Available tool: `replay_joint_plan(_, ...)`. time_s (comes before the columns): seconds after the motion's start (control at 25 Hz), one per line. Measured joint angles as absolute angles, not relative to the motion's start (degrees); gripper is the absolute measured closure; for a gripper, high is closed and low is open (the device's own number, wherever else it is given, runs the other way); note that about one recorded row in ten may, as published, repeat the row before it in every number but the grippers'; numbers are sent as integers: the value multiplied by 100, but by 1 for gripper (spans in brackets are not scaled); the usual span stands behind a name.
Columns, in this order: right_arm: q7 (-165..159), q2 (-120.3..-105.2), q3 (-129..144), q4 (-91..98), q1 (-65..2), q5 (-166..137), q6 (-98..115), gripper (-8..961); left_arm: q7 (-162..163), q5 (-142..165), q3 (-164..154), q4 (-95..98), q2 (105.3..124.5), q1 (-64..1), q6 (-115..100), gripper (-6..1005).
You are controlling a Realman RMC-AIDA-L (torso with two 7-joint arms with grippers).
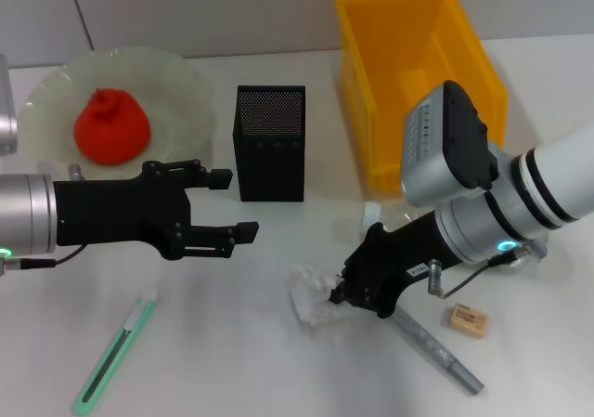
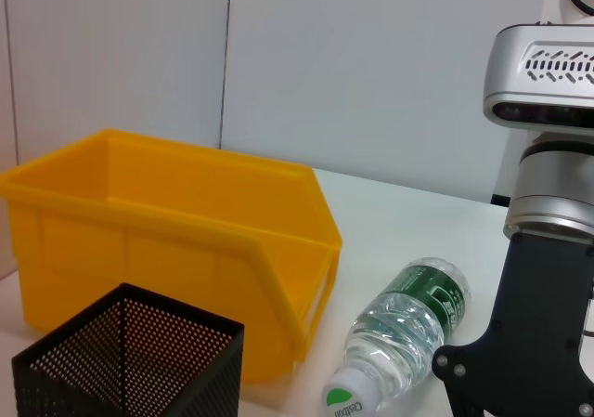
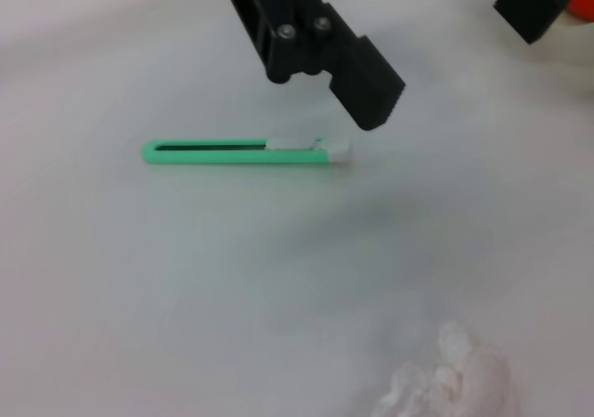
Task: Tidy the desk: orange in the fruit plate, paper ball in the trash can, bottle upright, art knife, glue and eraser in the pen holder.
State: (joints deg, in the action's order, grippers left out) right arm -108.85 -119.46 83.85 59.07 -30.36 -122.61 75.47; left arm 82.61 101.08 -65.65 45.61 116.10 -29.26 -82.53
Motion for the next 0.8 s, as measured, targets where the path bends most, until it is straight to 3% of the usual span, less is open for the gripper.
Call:
replay_joint_plan(0.36,-10901,-11940,8384,6173,-2769,-12280,7531,953,8261,10108,-6566,4561,11610,-2909,-8167,174)
replay_joint_plan(0.8,-11104,-11937,8359,7190,-2177,-12571,7665,941,8261,10211,-6570,4562,11660,-2931,-8112,174)
